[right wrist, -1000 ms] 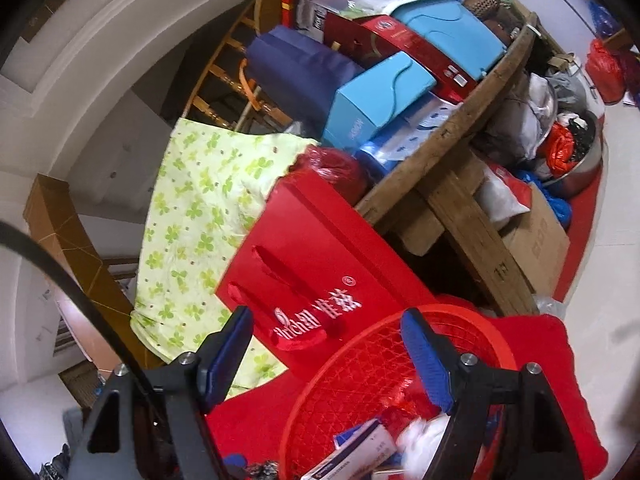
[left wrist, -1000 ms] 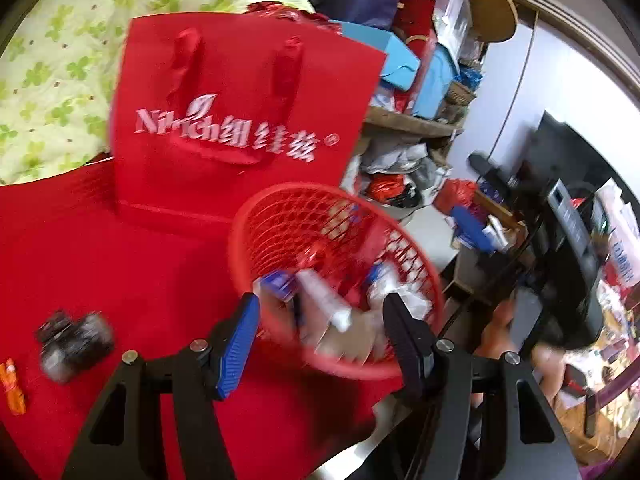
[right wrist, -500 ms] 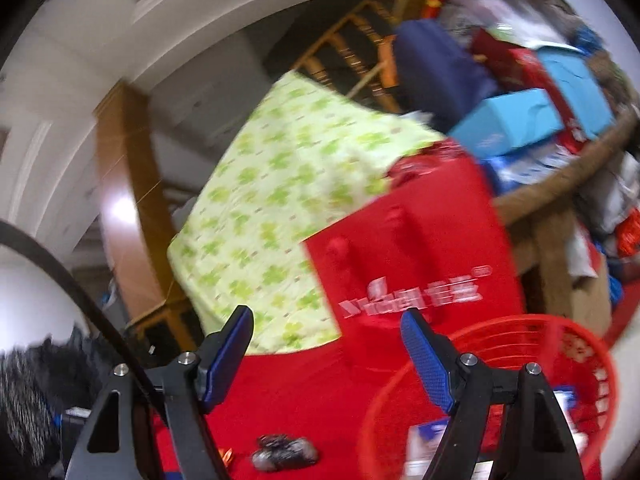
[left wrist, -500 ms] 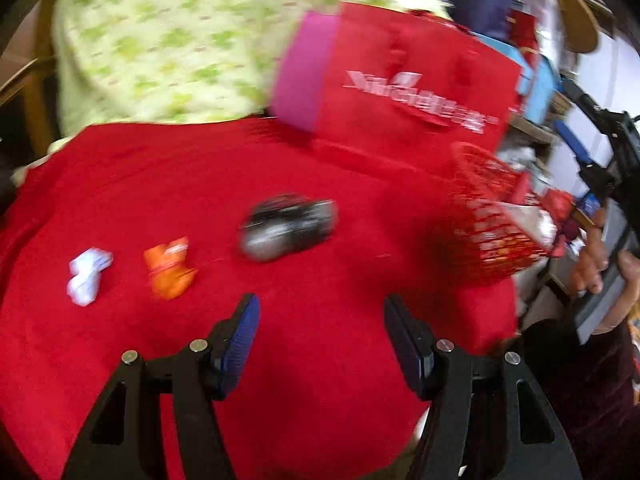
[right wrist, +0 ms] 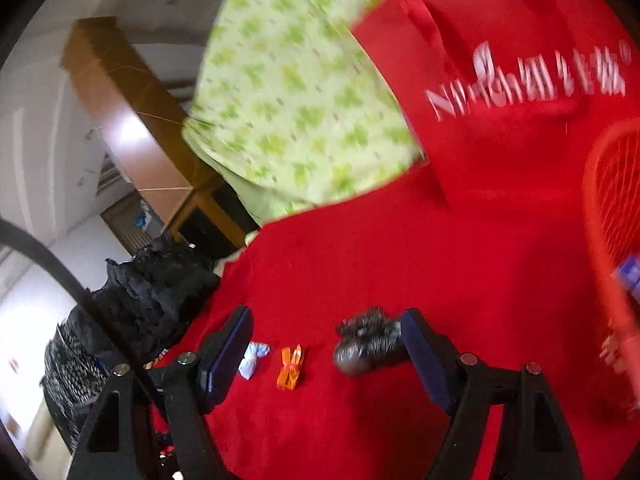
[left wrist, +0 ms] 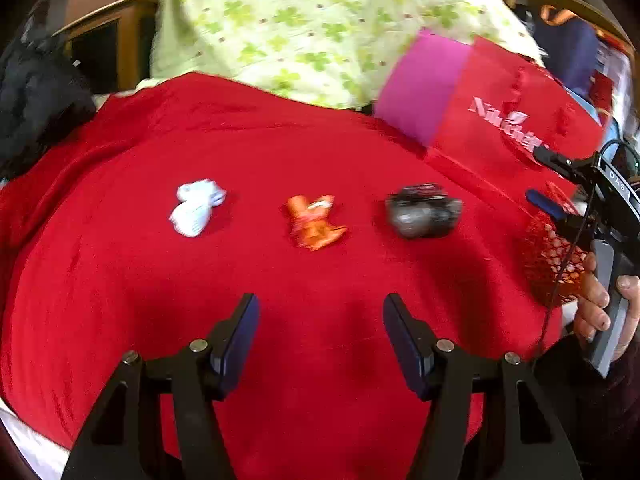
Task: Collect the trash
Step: 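Move both open tools back over the cloth toward the remaining trash, then grasp the blue-white tissue wad with the left tool while the right tool grasps the orange candy wrapper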
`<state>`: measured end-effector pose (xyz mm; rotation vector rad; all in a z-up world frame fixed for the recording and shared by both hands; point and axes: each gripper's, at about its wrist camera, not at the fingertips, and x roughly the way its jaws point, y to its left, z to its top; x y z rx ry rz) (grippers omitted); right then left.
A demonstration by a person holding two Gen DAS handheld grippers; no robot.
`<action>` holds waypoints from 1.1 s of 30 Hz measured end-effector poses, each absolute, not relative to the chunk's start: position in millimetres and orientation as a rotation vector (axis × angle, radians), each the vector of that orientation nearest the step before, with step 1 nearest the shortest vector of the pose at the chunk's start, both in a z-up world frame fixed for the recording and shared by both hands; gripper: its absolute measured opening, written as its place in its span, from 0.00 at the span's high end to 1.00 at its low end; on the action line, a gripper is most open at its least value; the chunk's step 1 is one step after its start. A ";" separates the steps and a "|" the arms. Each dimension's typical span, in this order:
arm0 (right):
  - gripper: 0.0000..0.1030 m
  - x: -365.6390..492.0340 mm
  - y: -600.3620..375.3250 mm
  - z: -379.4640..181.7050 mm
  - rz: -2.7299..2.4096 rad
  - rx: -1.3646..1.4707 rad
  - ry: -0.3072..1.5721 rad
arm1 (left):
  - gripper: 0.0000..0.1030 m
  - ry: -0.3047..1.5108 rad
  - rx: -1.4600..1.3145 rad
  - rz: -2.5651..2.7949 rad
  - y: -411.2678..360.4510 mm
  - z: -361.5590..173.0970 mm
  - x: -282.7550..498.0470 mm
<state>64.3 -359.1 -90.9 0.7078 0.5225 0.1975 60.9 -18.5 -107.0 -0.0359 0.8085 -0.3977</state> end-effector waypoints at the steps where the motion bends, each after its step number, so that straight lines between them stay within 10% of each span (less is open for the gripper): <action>1: 0.23 70.1 -361.3 -96.1 0.198 0.735 0.544 | 0.37 0.814 -0.050 -0.387 -13.0 -110.4 63.0; 19: 0.26 143.2 -265.6 -121.3 0.359 0.597 0.734 | 0.37 0.833 -0.210 -0.208 70.8 -139.3 102.0; 33: 0.62 226.9 -177.0 -190.9 0.374 0.347 0.997 | 0.37 0.829 -0.082 -0.242 58.4 -125.2 181.2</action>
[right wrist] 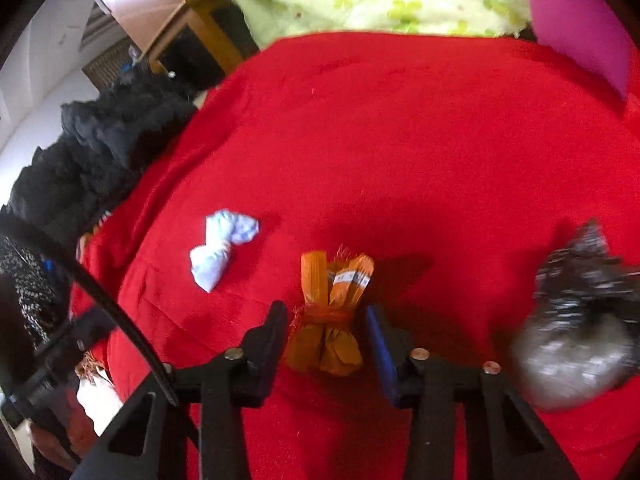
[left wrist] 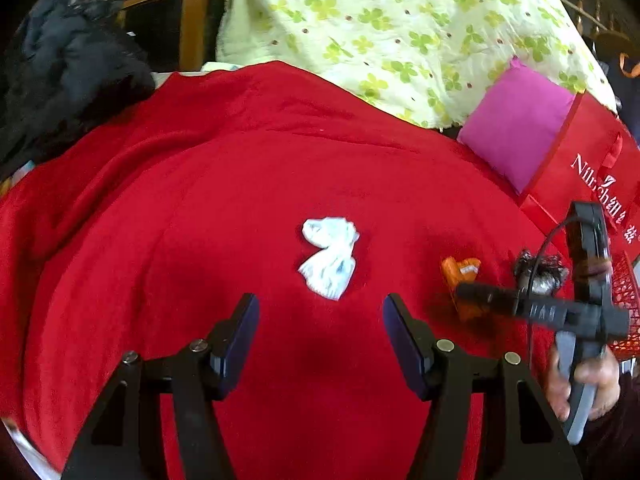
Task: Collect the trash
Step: 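Grasp the blue-white tissue wad with the left tool while the right tool grasps the orange candy wrapper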
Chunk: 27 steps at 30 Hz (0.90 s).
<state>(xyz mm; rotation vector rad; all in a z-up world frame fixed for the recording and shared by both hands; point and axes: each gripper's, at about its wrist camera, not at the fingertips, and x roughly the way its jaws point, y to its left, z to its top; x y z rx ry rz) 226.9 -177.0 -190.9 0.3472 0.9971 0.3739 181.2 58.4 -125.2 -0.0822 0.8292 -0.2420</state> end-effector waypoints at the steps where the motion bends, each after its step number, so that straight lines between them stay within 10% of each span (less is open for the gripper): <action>1: 0.63 226.1 -176.9 -192.7 0.377 0.346 0.996 | 0.37 0.841 -0.085 -0.254 53.8 -127.3 191.1; 10: 0.67 204.2 -192.1 -171.3 0.371 0.319 0.911 | 0.39 0.987 -0.088 -0.312 14.9 -163.6 262.0; 14: 0.67 193.9 -202.0 -162.6 0.371 0.348 0.888 | 0.75 1.045 -0.108 -0.289 14.9 -179.0 270.5; 27: 0.67 137.9 -233.3 -109.9 0.376 0.385 0.674 | 0.79 0.857 -0.093 -0.308 4.7 -112.4 194.0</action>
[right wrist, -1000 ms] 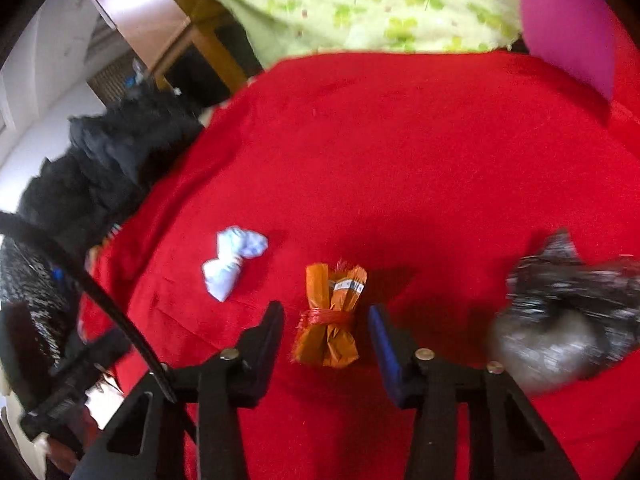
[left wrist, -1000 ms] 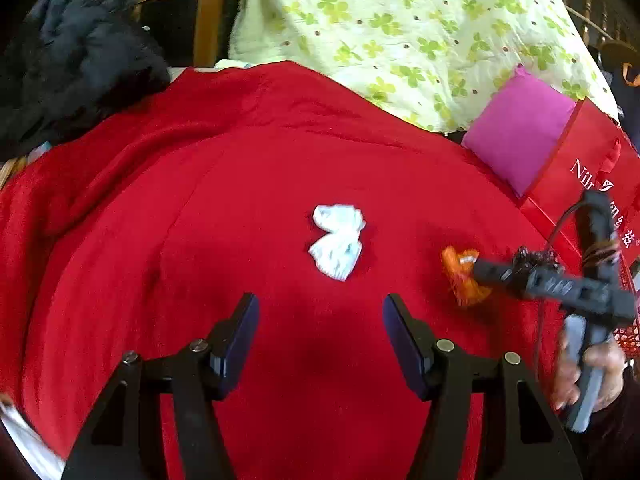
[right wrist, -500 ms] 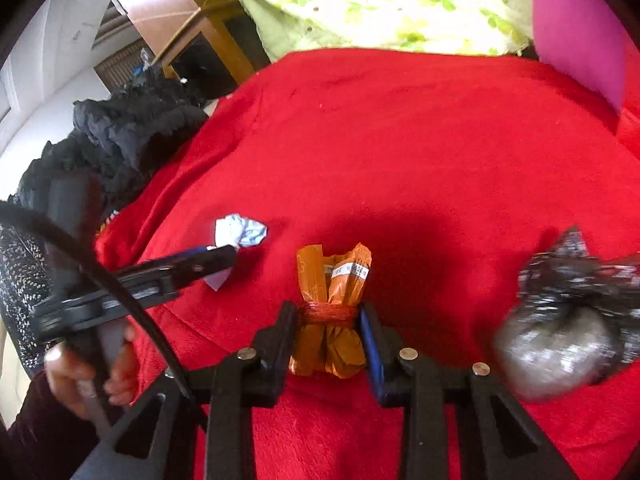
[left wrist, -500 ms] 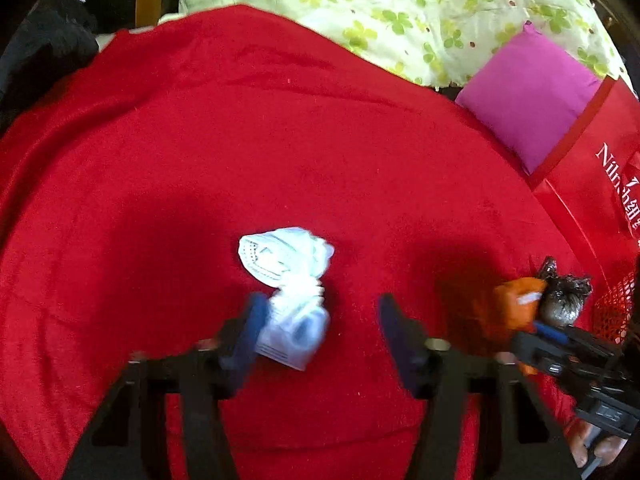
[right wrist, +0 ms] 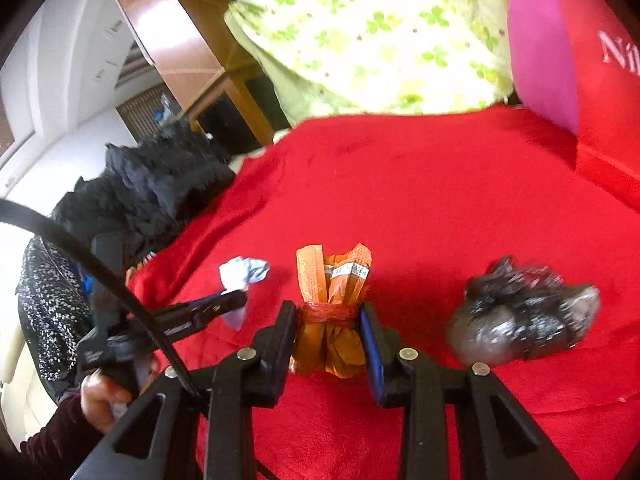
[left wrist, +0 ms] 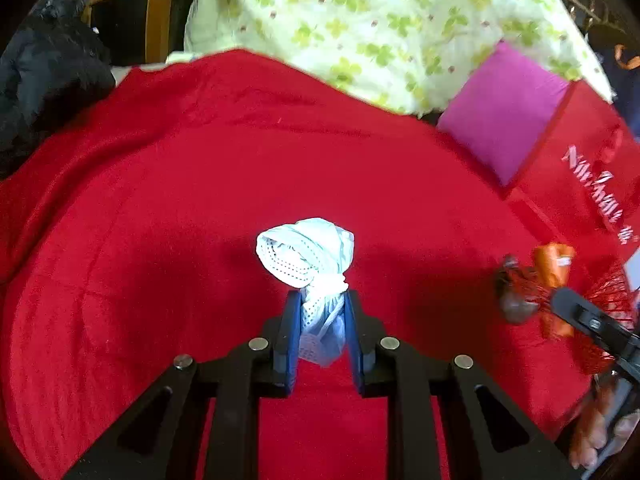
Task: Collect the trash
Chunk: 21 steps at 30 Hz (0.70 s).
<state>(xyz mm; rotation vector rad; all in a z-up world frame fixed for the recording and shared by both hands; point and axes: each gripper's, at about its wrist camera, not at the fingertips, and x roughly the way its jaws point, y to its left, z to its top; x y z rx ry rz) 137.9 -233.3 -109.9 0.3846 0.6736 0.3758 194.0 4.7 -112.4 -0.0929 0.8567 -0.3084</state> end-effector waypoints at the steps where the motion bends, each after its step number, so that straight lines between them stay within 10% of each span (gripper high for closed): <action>1: 0.67 133.0 -236.6 -106.3 0.367 0.382 0.657 | 0.79 0.842 -0.098 -0.312 3.0 -104.6 187.1; 21: 0.67 10.7 -332.6 -61.8 0.163 0.437 0.399 | 0.78 0.650 0.117 -0.293 -79.1 -27.6 78.5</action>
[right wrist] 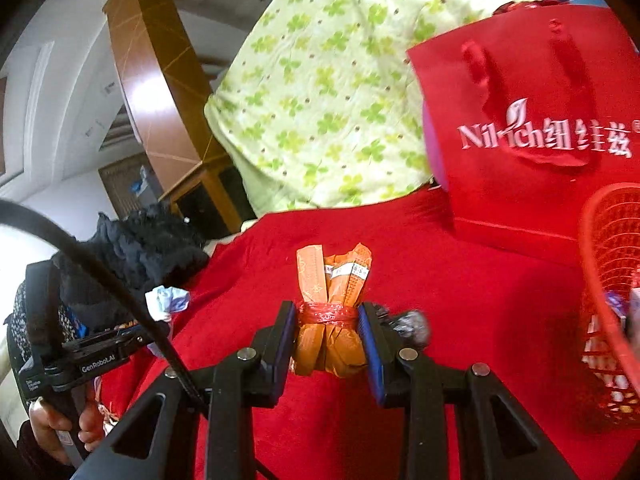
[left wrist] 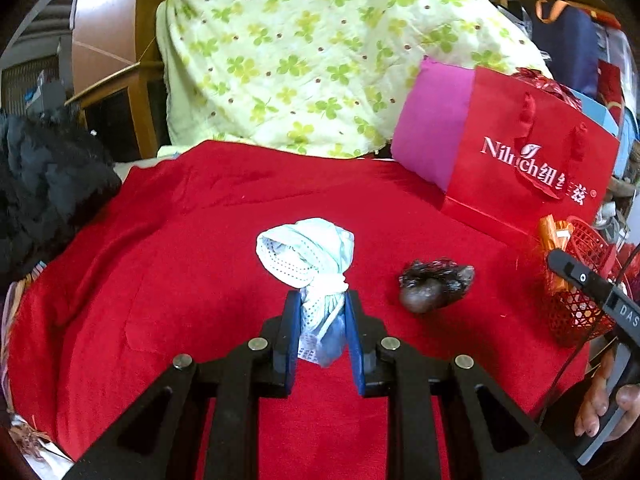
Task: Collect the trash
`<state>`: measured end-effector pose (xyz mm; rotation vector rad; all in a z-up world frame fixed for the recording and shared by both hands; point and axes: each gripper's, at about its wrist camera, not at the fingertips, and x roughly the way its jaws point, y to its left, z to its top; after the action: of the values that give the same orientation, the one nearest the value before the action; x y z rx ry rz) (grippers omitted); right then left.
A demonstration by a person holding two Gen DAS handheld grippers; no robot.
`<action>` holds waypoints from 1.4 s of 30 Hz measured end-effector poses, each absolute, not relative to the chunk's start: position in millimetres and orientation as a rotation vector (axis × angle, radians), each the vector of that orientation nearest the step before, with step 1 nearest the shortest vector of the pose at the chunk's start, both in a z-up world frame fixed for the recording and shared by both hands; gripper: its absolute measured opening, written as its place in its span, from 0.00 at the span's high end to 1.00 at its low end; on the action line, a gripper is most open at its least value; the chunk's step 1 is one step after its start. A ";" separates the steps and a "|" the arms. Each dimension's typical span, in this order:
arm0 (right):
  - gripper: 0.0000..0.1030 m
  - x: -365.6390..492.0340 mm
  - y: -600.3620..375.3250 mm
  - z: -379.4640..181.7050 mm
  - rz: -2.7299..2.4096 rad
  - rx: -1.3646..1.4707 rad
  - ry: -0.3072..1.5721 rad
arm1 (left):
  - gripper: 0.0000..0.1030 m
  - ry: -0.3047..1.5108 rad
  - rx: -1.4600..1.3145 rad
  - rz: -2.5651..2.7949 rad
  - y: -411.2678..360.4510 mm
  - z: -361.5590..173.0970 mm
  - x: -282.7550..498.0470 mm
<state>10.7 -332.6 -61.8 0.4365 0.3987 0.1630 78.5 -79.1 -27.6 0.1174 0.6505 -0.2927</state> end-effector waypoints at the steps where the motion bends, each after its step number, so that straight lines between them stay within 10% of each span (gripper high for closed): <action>1: 0.67 8.1 -338.4 -60.7 0.155 0.446 0.390 | 0.78 0.646 0.125 -0.292 -82.3 -25.7 75.9; 42: 0.67 -45.6 -422.7 -53.3 0.089 0.616 0.244 | 0.78 0.619 0.302 -0.367 -204.6 -22.1 42.7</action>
<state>-45.6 -422.7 -53.3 0.6161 0.2443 0.0889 42.7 -204.6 -22.1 0.3019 0.6192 -0.3667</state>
